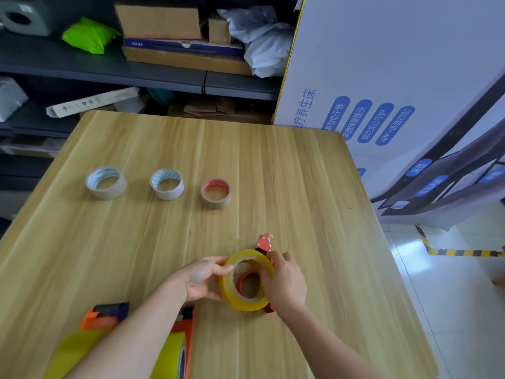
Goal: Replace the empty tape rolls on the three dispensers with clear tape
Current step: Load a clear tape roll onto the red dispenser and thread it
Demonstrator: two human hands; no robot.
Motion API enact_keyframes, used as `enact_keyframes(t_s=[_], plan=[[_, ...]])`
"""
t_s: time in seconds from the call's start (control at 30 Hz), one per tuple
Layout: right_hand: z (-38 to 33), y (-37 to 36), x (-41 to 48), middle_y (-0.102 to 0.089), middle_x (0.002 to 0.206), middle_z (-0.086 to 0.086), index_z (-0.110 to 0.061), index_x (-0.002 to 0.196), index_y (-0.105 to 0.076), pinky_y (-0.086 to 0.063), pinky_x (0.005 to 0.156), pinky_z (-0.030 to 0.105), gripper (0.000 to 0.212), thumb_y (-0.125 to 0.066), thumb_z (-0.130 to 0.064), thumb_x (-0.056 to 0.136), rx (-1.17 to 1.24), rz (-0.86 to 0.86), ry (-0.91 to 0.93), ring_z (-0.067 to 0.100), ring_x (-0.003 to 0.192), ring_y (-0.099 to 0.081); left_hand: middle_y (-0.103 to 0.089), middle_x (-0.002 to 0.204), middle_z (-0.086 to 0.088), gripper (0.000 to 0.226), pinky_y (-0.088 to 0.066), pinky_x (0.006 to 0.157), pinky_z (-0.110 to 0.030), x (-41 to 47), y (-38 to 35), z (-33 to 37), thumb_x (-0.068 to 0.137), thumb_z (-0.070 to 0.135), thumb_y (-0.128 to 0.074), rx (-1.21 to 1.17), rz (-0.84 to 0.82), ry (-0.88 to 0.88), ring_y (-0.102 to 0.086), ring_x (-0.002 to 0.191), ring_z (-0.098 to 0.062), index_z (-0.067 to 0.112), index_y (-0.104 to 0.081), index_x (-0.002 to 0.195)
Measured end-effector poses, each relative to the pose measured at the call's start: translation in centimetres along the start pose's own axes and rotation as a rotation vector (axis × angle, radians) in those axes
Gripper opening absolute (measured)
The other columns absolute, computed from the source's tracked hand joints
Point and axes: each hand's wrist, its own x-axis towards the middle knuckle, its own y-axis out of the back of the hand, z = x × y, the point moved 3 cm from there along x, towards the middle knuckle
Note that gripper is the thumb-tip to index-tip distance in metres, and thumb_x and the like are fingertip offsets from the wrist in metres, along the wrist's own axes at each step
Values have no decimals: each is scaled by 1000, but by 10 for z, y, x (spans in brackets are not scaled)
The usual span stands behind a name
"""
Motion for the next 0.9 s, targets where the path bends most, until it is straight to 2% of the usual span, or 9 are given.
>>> enact_keyframes(t_s=[0.17, 0.33, 0.47, 0.57, 0.73, 0.83, 0.9], plan=[[9, 3, 3, -55, 98, -3, -25, 113, -61, -51, 66, 32, 24, -50, -25, 92, -84, 23, 15, 19, 90, -57, -67, 108, -16, 24, -53, 83, -55, 11, -9, -2, 95, 7, -53, 24, 8, 6, -63, 99, -29, 8, -62, 117], [9, 5, 8, -55, 101, 0, -24, 119, -58, -46, 66, 31, 26, -50, -25, 94, -107, 22, 56, 20, 94, -56, -65, 108, -14, 17, -48, 93, -59, 22, -17, -4, 99, 9, -48, 155, 142, -9, -62, 101, -29, 8, -60, 112], [12, 7, 11, -55, 104, 1, -22, 119, -57, -45, 65, 31, 29, -49, -20, 92, -147, 19, 69, 23, 93, -57, -64, 118, -15, 23, -54, 86, -53, 24, -17, -9, 97, 9, -52, 136, 133, -26, -62, 107, -29, 9, -58, 119], [13, 13, 14, -56, 104, 0, -25, 119, -58, -42, 63, 30, 31, -51, -23, 89, -187, 50, 91, 23, 94, -57, -62, 122, -17, 23, -54, 85, -54, 27, -16, -10, 96, 9, -54, 89, 110, -28, -60, 114, -32, 8, -59, 118], [24, 16, 13, -56, 99, -2, -24, 113, -59, -46, 65, 31, 25, -49, -24, 90, -251, 44, 62, 21, 95, -56, -61, 123, -12, 28, -56, 80, -47, 33, -32, -10, 97, 11, -51, 187, 124, -19, -61, 107, -26, 10, -56, 125], [37, 15, 11, -58, 102, -5, -27, 111, -64, -43, 65, 28, 22, -52, -35, 94, -96, 46, 35, 18, 97, -57, -62, 122, -12, 32, -56, 76, -42, 36, -36, -12, 98, 11, -51, 212, 113, -21, -61, 105, -25, 11, -54, 130], [46, 17, 11, -60, 108, -6, -27, 112, -67, -40, 71, 27, 23, -52, -30, 95, 99, 85, -29, 17, 105, -56, -64, 118, -11, 32, -56, 72, -40, 35, -36, -13, 97, 10, -51, 212, 103, -25, -63, 101, -23, 12, -54, 130]])
